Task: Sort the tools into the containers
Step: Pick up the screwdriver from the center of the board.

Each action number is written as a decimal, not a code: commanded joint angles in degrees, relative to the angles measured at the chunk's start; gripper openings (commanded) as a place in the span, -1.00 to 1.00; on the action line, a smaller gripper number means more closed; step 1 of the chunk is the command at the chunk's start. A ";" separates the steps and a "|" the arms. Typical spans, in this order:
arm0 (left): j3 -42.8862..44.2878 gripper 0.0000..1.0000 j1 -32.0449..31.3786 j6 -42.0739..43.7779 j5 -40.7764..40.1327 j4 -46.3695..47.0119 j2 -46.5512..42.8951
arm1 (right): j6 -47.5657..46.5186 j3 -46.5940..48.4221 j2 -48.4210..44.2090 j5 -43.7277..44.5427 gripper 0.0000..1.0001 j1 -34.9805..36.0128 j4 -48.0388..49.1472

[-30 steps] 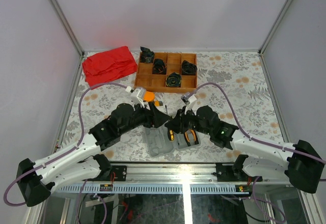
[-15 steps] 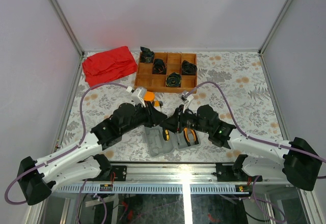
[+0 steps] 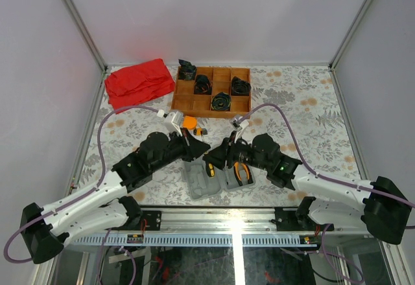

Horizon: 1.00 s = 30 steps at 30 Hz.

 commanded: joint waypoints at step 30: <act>-0.05 -1.00 0.00 -3.09 -8.44 -0.68 -3.43 | 0.94 -0.11 3.02 -3.31 -0.07 0.21 6.35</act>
